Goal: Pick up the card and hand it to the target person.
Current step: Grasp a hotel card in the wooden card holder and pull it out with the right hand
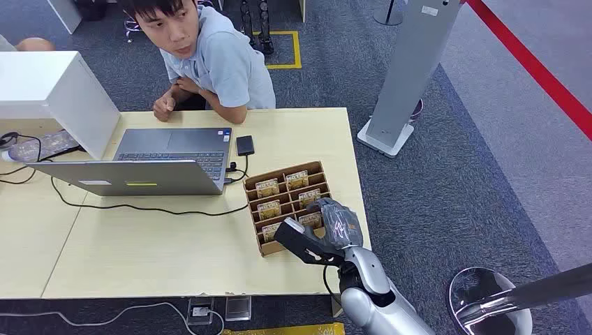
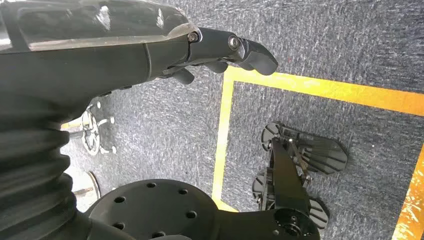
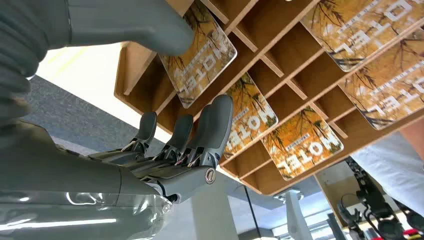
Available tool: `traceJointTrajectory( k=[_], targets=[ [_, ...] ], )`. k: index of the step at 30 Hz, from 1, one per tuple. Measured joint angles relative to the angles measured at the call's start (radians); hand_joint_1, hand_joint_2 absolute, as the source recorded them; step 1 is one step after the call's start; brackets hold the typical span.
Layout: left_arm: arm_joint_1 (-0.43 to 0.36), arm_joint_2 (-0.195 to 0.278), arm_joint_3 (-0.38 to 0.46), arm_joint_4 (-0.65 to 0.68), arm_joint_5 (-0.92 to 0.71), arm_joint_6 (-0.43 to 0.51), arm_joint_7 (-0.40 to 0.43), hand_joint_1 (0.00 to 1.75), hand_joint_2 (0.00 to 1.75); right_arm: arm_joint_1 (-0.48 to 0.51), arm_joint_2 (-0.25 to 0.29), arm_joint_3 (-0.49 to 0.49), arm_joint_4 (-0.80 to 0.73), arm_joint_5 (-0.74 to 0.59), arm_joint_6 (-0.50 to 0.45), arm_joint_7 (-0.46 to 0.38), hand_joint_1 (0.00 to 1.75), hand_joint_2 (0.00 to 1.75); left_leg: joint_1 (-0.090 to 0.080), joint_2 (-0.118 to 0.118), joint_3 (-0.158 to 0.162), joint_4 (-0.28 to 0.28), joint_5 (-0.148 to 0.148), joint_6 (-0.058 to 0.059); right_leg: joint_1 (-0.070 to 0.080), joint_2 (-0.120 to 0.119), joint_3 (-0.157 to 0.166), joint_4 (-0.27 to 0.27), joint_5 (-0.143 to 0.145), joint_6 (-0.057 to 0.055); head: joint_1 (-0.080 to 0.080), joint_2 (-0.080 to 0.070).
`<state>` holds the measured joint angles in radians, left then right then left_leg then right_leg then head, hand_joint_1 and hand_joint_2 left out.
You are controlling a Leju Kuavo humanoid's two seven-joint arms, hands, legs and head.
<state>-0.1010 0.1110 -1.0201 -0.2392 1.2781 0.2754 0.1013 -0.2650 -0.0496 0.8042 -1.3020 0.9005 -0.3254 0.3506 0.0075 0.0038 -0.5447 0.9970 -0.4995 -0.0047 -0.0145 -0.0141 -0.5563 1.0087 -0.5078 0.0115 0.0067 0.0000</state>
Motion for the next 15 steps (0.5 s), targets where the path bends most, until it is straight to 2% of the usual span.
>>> traceJointTrajectory(
  k=[9, 15],
  targets=[
    [0.000, 0.000, 0.000, 0.000, -0.005, 0.003, 0.007, 0.00, 1.75, -0.003, 0.006, 0.001, 0.033, -0.018, -0.010, -0.006, 0.79, 1.75, 0.000, 0.000, 0.000, 0.000, 0.000, 0.000, 0.000, 0.000, 0.000, 0.000, 0.000, 0.000, 0.000, 0.000],
    [0.000, 0.000, -0.001, 0.000, -0.005, 0.006, 0.009, 0.00, 1.75, -0.007, 0.011, 0.003, 0.053, -0.024, -0.011, -0.006, 0.86, 1.75, 0.000, 0.000, 0.000, 0.000, 0.000, 0.000, 0.000, 0.000, 0.000, 0.000, 0.000, 0.000, 0.000, 0.000]
  ],
)
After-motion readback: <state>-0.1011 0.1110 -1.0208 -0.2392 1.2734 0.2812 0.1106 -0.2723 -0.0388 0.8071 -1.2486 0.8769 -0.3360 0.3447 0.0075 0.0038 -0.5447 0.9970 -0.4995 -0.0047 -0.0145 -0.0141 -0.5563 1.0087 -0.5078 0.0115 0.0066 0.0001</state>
